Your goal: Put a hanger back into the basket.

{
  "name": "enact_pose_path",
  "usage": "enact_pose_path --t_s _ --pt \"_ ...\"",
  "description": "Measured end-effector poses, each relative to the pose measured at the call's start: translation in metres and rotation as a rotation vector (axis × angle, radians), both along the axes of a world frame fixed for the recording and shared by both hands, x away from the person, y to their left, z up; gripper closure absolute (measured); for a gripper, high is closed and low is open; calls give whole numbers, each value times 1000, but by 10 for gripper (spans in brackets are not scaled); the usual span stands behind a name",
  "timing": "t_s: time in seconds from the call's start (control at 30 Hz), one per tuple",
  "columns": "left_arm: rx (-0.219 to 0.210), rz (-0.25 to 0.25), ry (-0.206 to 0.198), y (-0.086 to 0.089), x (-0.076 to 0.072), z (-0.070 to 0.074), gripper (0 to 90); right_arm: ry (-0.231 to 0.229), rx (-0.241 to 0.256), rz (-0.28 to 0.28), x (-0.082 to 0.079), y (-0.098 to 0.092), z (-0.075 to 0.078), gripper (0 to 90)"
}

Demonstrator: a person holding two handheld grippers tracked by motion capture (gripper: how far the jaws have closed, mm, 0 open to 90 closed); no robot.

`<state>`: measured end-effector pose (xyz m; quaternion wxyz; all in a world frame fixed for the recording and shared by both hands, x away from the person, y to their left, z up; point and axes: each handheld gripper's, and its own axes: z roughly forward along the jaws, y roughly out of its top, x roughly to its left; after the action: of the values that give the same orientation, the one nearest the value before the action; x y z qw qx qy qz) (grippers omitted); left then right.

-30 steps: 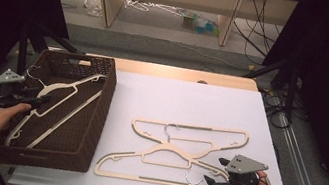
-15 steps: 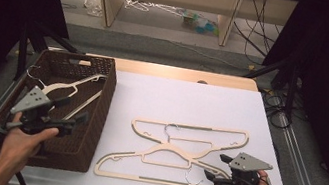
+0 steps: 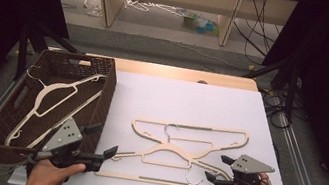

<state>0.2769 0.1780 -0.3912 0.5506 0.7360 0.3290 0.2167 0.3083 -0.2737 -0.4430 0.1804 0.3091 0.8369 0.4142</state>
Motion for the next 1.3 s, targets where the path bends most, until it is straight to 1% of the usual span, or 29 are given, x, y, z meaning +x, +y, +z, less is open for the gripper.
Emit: enact_pose_path --t_s 0.17,0.2,0.23,0.27,0.3,0.33,0.37,0.4,0.43,0.47,0.5,0.53,0.6,0.67,0.7,0.73,0.77,0.83,0.87,0.93,0.97,1.0,1.03,1.07,1.1,1.13,1.23,1.27,1.3 --pt "2 -10 -14 -10 -1 -9 162 -12 25 -8 -1 -1 2 235" --pt "-9 -3 -8 -11 -1 -11 162 -12 33 -18 -1 -2 2 235" --pt "7 -14 -34 -11 1 -12 162 -21 38 -21 -2 -3 2 233" --pt "-1 -8 -25 -11 0 -14 162 -17 41 -22 -2 -3 2 232" --pt "3 -10 -29 -11 1 -16 162 -20 48 -21 -2 -4 2 232" --pt "-3 -13 -30 -11 1 -18 162 -24 46 -27 -2 -4 3 231" --pt "5 -10 -25 -11 1 -21 162 -20 52 -30 -3 -4 3 227" --pt "12 -12 -31 -11 1 -24 162 -12 62 -26 -3 -4 3 226" --pt "25 -5 -29 -11 0 -26 162 -17 63 -31 -3 -4 4 226" --pt "29 -11 -27 -12 0 -30 162 -17 66 -32 -3 -4 4 222" --pt "32 -6 -20 -11 -1 -31 162 -18 69 -33 -3 -4 4 211" --pt "36 -13 -27 -11 0 -32 162 -19 72 -34 -2 -3 4 210" --pt "27 -13 -31 -11 -1 -34 162 -25 76 -31 -2 -3 4 202" --pt "43 -10 -36 -10 -2 -34 162 -23 81 -28 -2 -2 4 199" --pt "35 -15 -37 -10 -2 -35 162 -17 83 -27 -2 -1 4 199" --pt "36 -16 -36 -10 -2 -35 162 -26 77 -26 -1 0 4 199" --pt "58 -18 -42 -8 -2 -35 162 -39 75 -24 0 0 4 199" --pt "44 -16 -23 -9 -4 -37 162 -31 69 -24 -1 1 4 197" --pt "63 -27 -42 -8 -3 -37 162 -23 73 -18 -1 2 4 198" --pt "54 -22 -33 -9 -4 -37 162 -32 66 -13 -1 2 4 197" --pt "57 -23 -30 -9 -4 -37 162 -30 65 -14 0 2 3 197" --pt "58 -23 -28 -10 -5 -37 162 -17 65 -10 1 2 3 201" --pt "68 -35 -40 -9 -3 -37 161 -28 57 -9 2 2 2 205" --pt "72 -34 -40 -10 -3 -37 162 -25 54 -7 2 2 2 206" --pt "54 -23 -20 -11 -5 -38 162 -18 53 -4 3 2 2 207" --pt "60 -25 -26 -11 -4 -38 161 -19 48 0 5 2 1 213" --pt "69 -34 -23 -12 -5 -39 162 -4 33 10 10 0 -1 234" --pt "63 -38 -23 -13 -6 -40 161 -5 29 6 12 0 -2 247" --pt "67 -40 -24 -14 -6 -40 161 0 24 10 15 0 -3 269"
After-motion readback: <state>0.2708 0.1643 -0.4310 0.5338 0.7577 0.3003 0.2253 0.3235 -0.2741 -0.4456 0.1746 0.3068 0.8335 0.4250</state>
